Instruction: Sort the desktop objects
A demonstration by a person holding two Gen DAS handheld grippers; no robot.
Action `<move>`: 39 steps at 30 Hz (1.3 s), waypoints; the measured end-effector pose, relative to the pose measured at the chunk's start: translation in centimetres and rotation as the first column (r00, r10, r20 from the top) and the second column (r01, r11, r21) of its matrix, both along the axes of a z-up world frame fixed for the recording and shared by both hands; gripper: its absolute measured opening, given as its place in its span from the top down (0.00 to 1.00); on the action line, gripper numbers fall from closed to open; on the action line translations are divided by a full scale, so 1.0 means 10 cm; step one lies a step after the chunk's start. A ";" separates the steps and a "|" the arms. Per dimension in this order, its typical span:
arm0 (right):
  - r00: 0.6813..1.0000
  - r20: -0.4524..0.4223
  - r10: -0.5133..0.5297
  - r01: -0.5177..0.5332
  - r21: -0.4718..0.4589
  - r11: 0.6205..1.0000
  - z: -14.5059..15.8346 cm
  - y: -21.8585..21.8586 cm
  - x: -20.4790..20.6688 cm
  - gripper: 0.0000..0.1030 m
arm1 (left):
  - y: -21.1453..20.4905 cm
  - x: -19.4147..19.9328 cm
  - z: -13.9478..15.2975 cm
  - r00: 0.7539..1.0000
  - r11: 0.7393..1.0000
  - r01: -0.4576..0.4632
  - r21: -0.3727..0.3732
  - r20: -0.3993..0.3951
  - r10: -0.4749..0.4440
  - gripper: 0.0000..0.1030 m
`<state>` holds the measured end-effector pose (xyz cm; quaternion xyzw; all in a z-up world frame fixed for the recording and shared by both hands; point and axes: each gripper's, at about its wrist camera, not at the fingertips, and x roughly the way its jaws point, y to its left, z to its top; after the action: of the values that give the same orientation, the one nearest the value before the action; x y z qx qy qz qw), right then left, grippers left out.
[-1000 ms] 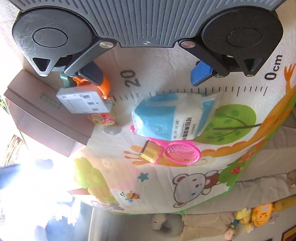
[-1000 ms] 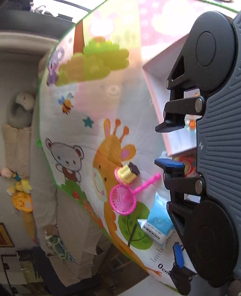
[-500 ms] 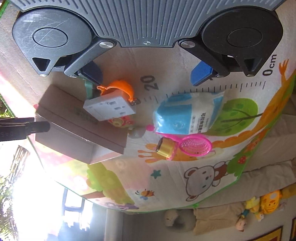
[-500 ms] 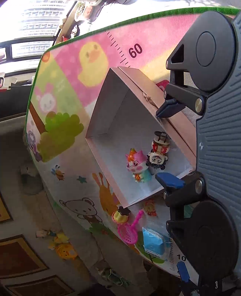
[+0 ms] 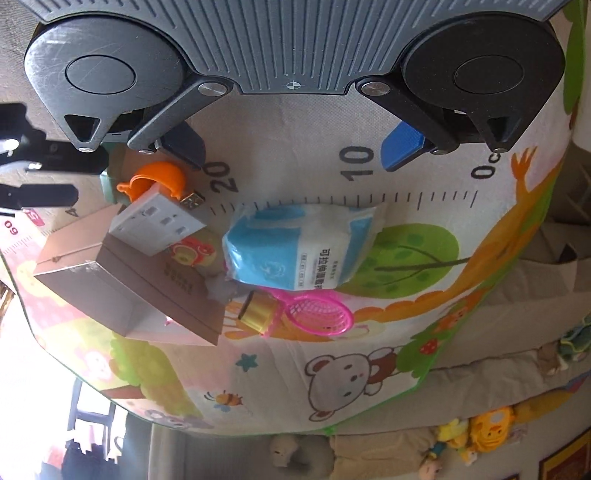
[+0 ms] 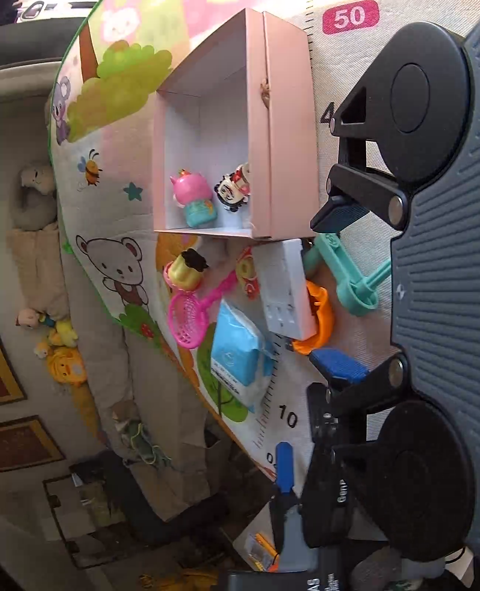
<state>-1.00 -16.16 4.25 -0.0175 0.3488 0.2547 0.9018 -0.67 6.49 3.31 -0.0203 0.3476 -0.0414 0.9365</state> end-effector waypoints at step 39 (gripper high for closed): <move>0.992 0.069 0.103 -0.096 -0.093 0.991 0.14 -0.11 0.01 0.13 | 0.13 0.32 -0.05 0.990 0.934 -0.139 0.329 0.054 0.129 0.00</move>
<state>-0.90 -17.30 5.63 -0.0844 0.3253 0.2828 0.8984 2.49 7.78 2.85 0.1146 0.3326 0.0813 0.9325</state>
